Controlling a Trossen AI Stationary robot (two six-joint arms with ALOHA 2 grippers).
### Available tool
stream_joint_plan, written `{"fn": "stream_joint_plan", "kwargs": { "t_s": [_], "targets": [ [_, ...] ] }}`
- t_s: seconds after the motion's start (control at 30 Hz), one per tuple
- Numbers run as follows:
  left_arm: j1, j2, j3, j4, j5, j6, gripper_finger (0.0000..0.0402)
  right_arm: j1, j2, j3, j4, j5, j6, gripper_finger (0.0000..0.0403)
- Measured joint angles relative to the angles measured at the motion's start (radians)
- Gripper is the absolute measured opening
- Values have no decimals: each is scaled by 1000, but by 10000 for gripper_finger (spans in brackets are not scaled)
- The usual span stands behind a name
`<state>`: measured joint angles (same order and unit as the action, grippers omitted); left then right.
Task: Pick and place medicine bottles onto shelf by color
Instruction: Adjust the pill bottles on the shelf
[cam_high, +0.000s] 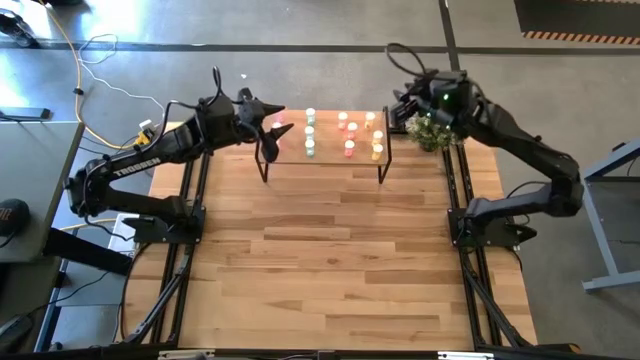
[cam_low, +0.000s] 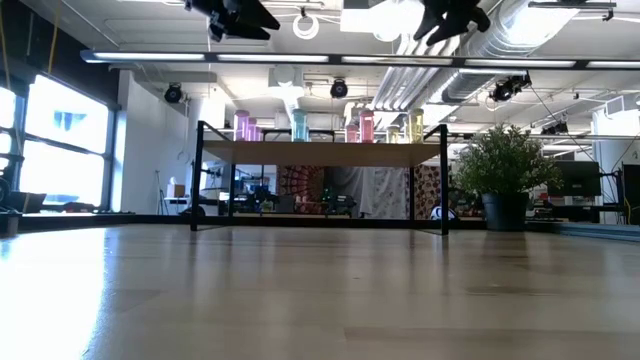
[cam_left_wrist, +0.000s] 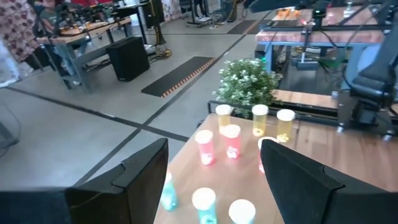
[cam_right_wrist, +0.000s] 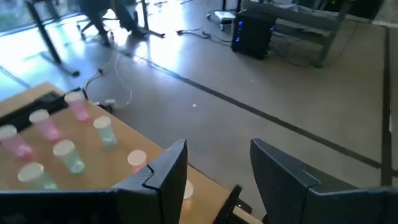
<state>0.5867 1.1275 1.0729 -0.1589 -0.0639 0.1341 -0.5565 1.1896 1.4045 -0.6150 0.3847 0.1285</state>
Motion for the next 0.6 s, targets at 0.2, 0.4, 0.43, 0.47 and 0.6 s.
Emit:
{"fn": "stream_joint_plan", "kwargs": {
  "t_s": [0.2, 0.4, 0.43, 0.47, 0.6],
  "targets": [
    [58, 0, 0, 0, 1, -10, 245, -136, 19, 3, -19, -231, -137, 167],
    [89, 0, 0, 0, -15, -49, 245, -205, 105, 3, -4, -460, -214, 167],
    [95, 0, 0, 0, -25, -58, 245, -204, 124, 3, -1, -475, -235, 167],
    [101, 0, 0, 0, -37, -66, 245, -201, 142, 3, 3, -483, -254, 167],
    [125, 0, 0, 0, -56, -79, 245, -175, 203, 3, 56, -503, -294, 166]
  ]
}}
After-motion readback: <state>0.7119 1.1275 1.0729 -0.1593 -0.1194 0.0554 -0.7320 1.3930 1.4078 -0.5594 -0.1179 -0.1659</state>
